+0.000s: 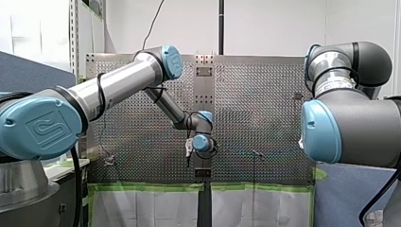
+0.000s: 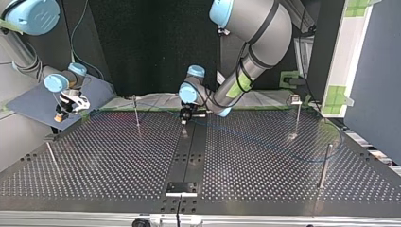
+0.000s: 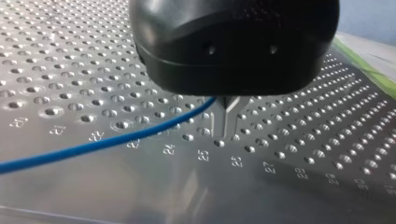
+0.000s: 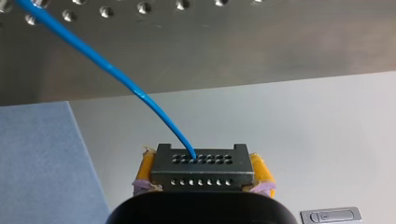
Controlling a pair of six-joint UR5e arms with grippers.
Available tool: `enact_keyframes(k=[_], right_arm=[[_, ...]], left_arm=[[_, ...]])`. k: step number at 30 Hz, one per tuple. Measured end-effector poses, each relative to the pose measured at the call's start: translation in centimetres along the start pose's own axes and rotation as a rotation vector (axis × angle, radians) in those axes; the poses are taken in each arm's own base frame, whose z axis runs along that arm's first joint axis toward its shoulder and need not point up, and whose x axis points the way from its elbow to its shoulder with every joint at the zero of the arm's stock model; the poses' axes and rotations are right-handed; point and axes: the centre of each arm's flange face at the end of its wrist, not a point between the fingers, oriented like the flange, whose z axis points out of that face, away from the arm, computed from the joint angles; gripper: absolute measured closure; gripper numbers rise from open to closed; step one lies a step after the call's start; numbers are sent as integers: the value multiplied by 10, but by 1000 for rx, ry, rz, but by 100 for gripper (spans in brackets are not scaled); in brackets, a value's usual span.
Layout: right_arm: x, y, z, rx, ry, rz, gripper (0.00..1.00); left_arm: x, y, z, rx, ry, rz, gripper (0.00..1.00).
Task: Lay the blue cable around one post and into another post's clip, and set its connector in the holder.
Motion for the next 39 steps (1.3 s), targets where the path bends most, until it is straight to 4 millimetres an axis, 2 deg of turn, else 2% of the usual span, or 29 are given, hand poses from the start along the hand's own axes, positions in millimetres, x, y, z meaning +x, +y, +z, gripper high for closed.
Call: enact_keyframes(k=[12, 14, 15, 17, 18, 20, 24, 25, 30, 31, 32, 39], right_arm=[[-4, -4, -3, -2, -43, 9, 100], [-4, -5, -3, 0, -46, 9, 100], [-4, -6, -3, 1, -47, 9, 100], [-5, -8, -4, 8, -49, 10, 100], [-5, -10, -5, 12, -50, 10, 100], [-6, -13, -5, 25, -53, 10, 100], [-7, -19, -7, 46, -59, 11, 100], [-7, -21, -7, 51, -60, 11, 100], [-8, -30, -10, 77, -67, 12, 100], [-8, -32, -11, 80, -69, 12, 100], [-9, -34, -12, 83, -72, 12, 100], [-12, -44, -17, 98, -92, 9, 100]], left_arm=[[4, -1, -6, -1, 45, 32, 98], [5, -3, -9, 1, 60, 50, 79], [6, -4, -10, 0, 67, 59, 79], [8, -6, -14, -4, 84, 83, 58], [9, -7, -15, -7, 92, 93, 58], [12, -9, -21, -16, 111, 117, 45], [10, -13, -31, -10, 114, 155, 38], [8, -15, -33, -1, 109, 164, 30], [1, -20, -42, 39, 87, 176, 30], [3, -21, -44, 48, 85, 176, 24], [3, -22, -45, 56, 82, 176, 0], [18, -37, -67, 76, 96, 190, 0]])
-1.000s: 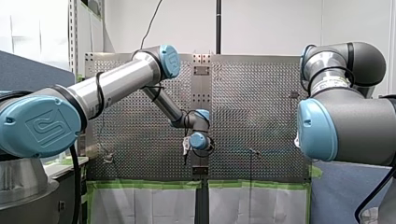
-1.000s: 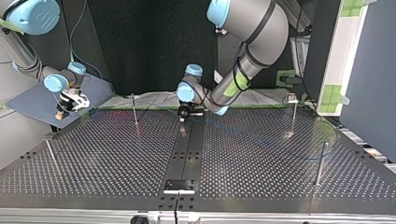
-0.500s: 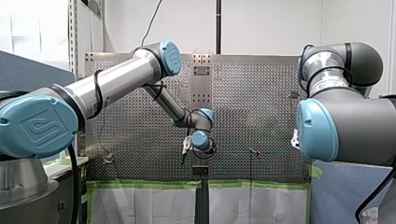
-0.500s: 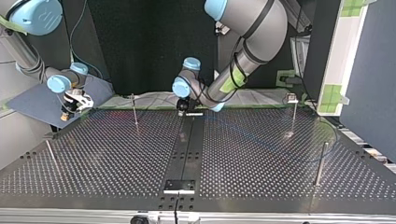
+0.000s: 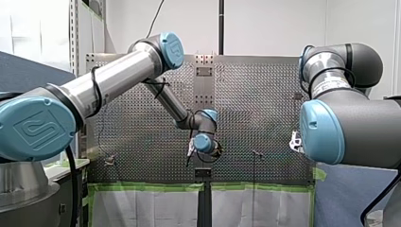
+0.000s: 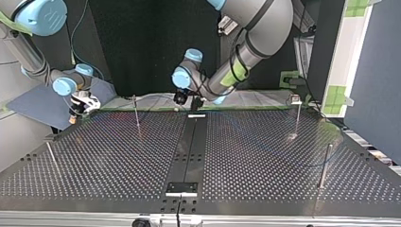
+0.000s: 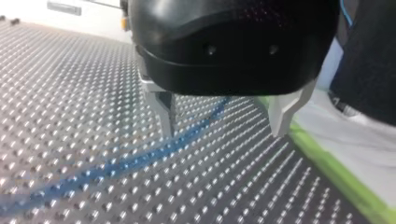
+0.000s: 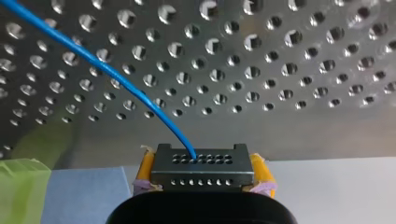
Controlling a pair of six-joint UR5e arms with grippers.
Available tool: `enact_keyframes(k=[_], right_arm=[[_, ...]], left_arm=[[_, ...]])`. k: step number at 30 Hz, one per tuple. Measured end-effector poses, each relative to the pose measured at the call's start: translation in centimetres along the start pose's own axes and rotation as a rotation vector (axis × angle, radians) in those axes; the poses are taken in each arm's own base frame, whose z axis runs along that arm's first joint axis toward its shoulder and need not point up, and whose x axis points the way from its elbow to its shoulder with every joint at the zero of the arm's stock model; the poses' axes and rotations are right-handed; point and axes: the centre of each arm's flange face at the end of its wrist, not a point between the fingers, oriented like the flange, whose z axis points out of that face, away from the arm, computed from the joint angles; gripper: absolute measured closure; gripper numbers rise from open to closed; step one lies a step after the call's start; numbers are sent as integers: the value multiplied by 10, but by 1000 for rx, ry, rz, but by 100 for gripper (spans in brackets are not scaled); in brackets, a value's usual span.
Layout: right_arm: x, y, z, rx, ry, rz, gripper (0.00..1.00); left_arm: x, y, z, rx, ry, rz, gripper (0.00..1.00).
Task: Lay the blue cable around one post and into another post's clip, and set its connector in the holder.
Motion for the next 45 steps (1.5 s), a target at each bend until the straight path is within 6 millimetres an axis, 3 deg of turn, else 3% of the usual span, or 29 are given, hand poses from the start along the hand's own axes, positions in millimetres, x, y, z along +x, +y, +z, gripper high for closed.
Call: enact_keyframes(k=[10, 20, 25, 37, 45], right_arm=[[-2, -10, -2, 20, -5, -1, 100], [-2, -15, -3, 28, -6, -1, 100], [-3, -19, -4, 33, -5, 1, 100], [-4, -25, -5, 42, -6, 6, 100], [-4, -29, -6, 52, -8, 8, 100]], left_arm=[[-5, -18, -27, 66, -34, 8, 0], [33, -67, -74, 200, 24, 63, 0], [39, -86, -88, 243, 29, 72, 0], [2, -122, -83, 306, -54, -26, 0], [-6, -127, -79, 299, -73, -103, 0]])
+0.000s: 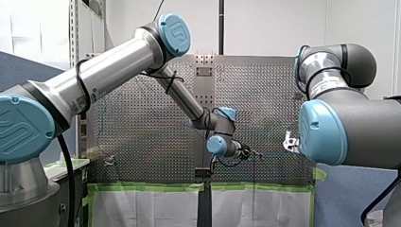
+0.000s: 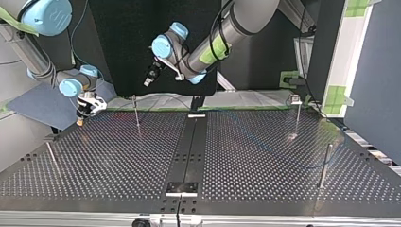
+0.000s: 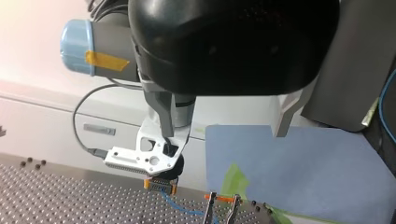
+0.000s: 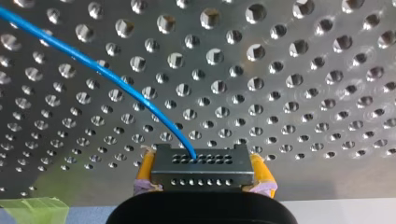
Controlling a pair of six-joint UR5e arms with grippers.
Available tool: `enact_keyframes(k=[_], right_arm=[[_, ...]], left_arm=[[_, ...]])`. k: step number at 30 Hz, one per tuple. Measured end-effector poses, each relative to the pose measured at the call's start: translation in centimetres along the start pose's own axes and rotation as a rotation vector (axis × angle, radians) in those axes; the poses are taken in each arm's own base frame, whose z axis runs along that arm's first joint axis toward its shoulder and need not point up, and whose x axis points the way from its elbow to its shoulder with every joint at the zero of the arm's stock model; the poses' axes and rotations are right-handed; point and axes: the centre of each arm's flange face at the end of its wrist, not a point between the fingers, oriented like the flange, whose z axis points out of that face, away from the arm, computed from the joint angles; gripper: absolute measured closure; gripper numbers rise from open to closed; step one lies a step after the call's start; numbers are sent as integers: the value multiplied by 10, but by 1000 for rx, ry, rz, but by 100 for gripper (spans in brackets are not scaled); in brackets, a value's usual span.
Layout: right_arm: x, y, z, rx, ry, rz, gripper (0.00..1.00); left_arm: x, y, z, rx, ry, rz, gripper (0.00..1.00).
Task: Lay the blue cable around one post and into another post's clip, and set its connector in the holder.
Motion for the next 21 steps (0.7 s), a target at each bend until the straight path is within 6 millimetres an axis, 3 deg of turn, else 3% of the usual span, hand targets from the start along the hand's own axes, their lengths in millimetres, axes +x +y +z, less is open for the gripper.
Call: enact_keyframes(k=[21], right_arm=[[0, -2, 0, 7, 0, 14, 100]], left_arm=[[4, 5, -5, -50, 38, -57, 0]])
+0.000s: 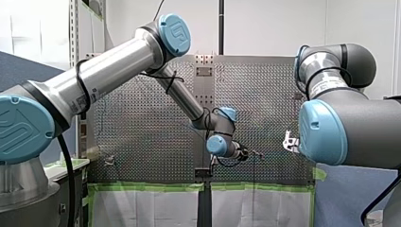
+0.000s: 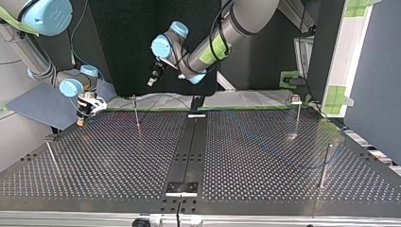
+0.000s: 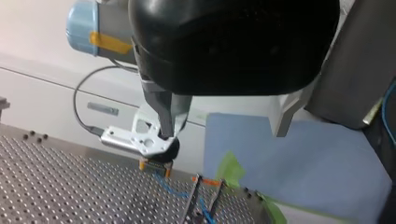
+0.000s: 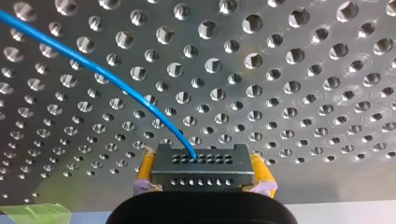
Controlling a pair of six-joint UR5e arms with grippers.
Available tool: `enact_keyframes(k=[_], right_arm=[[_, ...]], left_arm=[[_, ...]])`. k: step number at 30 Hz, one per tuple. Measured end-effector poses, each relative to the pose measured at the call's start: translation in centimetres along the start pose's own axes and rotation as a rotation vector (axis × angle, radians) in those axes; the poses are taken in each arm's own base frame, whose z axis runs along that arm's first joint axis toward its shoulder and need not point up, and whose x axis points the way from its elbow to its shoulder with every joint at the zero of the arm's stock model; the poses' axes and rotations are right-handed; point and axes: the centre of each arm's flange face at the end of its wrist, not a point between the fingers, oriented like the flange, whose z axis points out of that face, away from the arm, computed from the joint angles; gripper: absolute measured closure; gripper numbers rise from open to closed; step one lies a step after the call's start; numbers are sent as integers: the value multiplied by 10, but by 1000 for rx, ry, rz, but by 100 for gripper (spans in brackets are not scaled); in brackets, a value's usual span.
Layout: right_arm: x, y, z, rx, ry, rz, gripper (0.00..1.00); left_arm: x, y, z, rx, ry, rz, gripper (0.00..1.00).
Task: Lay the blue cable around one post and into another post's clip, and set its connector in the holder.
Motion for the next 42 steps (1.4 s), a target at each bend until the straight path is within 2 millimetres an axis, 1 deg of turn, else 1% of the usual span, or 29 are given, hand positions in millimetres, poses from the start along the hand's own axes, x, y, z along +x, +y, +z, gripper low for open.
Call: enact_keyframes(k=[9, 17, 23, 36, 42], right_arm=[[0, -2, 0, 2, -1, 0, 100], [0, -2, 0, 3, 0, 1, 100], [0, -2, 0, 3, 2, 1, 100], [0, -2, 0, 3, 2, 1, 100], [0, -2, 0, 3, 2, 1, 100]], left_arm=[[6, 9, -8, -86, 62, 33, 0], [9, 22, -15, -172, 117, 53, 0], [9, 30, -17, -226, 120, 59, 0], [8, 35, -16, -250, 119, 60, 0], [7, 46, -18, -293, 141, 89, 0]])
